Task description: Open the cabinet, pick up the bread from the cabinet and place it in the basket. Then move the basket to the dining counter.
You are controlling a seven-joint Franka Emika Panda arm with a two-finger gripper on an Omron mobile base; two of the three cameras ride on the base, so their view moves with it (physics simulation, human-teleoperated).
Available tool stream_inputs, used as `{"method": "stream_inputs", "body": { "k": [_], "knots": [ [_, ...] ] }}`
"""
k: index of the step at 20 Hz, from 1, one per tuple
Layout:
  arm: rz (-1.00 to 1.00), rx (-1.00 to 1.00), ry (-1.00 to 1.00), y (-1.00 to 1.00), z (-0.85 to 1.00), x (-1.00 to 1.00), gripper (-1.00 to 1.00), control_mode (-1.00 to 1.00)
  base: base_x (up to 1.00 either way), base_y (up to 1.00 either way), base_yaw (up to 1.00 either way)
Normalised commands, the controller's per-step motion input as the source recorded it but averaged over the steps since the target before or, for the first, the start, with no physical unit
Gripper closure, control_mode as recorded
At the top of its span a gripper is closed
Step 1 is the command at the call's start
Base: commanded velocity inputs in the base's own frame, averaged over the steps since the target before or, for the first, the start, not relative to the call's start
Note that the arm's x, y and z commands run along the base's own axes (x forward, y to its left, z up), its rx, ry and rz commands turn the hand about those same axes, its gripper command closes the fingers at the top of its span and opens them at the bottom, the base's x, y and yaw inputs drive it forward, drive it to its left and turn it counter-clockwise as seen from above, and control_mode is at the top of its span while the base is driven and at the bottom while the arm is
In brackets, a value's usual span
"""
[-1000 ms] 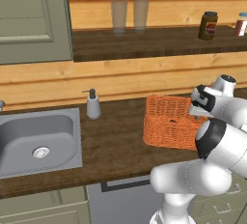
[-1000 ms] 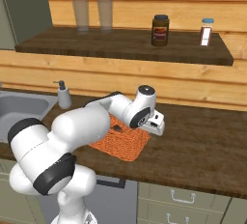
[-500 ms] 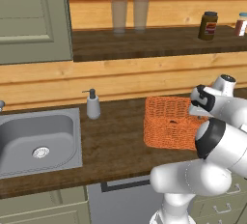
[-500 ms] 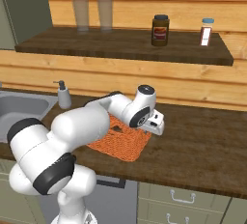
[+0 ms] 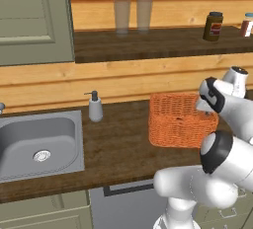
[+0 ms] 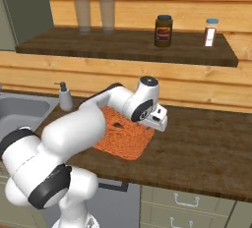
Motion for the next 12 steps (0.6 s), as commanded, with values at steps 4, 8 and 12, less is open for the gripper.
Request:
{"method": "stream_inputs", "body": {
  "k": [4, 8, 12],
  "knots": [
    [-0.06, 0.05, 0.00, 0.23, 0.71, -0.39, 1.00, -1.00, 0.00, 0.00, 0.00],
    [-0.07, 0.00, -0.01, 0.32, 0.49, -0.32, 1.00, -1.00, 0.00, 0.00, 0.00],
    [-0.06, 0.00, -0.05, 0.27, 0.41, -0.32, 1.00, -1.00, 0.00, 0.00, 0.00]
  ]
}}
